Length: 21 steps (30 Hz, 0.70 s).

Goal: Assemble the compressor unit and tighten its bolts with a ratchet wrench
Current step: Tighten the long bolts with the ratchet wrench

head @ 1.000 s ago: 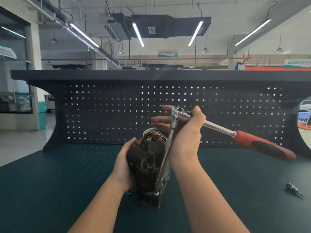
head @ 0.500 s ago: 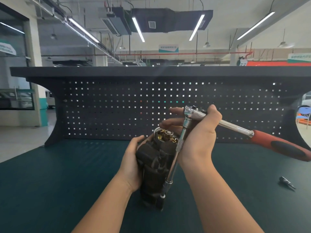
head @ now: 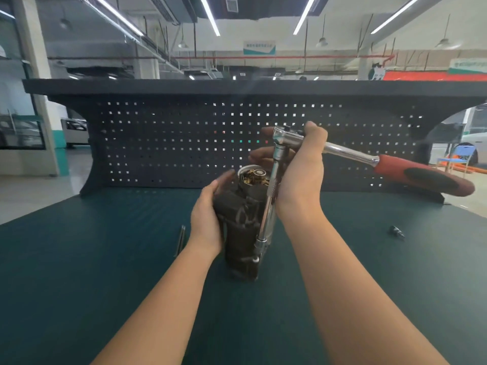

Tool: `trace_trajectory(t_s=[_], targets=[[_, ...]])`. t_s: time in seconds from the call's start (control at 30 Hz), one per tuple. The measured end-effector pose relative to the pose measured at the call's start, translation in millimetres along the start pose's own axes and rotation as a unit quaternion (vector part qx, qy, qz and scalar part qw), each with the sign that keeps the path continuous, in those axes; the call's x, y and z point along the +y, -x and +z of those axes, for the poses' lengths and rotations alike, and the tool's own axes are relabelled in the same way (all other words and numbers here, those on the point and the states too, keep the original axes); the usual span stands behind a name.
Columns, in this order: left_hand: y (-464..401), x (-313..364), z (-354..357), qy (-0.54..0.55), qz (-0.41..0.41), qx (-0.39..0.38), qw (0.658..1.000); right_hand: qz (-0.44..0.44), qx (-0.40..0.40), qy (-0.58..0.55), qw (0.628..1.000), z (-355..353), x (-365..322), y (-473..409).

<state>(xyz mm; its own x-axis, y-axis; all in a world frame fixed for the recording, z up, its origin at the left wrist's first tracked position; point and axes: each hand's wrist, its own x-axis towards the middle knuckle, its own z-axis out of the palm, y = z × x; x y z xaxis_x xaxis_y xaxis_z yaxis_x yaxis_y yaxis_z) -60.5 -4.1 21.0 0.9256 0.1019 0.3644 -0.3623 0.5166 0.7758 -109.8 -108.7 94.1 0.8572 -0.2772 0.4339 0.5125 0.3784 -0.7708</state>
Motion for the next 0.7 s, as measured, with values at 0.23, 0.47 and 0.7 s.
trace_trajectory(t_s=[0.23, 0.47, 0.7], targets=[[12.6, 17.0, -4.2, -0.413, 0.321, -0.132, 0.842, -0.001, -0.045, -0.015, 0.999, -8.0, -4.3, -2.4], [15.4, 27.2, 1.7, -0.488, 0.387, -0.127, 0.772, -0.003, -0.094, 0.101, 0.990, 0.6, 2.0, -10.7], [13.1, 22.9, -2.9, -0.498, 0.413, -0.074, 0.759, -0.073, -0.079, 0.150, 0.983, 9.8, 3.2, -10.7]])
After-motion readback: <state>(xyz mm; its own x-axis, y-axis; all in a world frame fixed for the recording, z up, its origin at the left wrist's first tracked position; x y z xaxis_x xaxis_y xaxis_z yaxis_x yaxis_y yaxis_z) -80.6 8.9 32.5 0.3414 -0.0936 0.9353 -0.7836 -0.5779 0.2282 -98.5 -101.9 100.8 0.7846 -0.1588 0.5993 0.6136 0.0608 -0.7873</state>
